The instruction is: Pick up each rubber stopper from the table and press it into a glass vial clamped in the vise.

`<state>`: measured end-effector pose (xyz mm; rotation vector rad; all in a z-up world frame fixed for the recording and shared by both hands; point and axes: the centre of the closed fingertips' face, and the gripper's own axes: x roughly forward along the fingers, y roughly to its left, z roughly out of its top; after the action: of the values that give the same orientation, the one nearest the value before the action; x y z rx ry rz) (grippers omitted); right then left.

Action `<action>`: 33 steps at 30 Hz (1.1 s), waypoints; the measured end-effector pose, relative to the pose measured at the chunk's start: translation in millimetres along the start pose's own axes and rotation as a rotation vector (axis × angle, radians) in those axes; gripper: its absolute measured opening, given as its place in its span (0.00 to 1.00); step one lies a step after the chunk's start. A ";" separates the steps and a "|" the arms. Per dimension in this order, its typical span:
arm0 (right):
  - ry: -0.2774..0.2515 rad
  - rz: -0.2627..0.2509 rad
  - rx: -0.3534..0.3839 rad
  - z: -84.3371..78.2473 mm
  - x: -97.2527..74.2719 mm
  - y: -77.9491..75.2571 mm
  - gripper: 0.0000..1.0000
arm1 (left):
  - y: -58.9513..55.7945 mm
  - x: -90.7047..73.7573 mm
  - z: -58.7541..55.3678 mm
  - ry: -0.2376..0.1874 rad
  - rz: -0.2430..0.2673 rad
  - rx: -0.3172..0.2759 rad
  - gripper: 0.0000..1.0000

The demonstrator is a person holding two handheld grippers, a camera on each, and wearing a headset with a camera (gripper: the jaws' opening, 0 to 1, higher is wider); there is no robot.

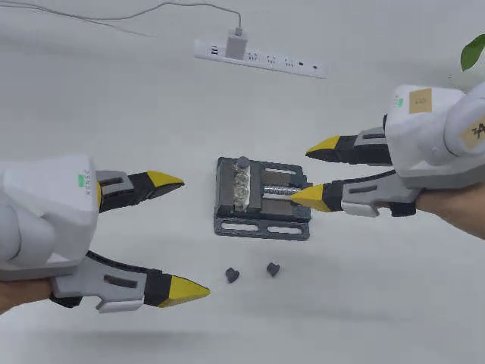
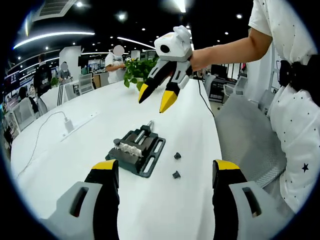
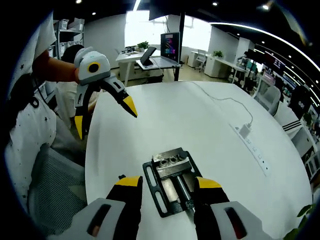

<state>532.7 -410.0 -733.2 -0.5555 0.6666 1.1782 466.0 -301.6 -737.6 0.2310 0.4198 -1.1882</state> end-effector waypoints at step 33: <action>-0.148 -0.002 0.208 -89.1 -35.0 53.1 0.80 | -7.5 47.3 -53.6 0.334 -0.285 0.397 0.38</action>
<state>457.7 -479.9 -771.6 -0.2910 0.6519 1.1203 463.2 -323.5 -806.1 0.7395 0.5166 -1.5151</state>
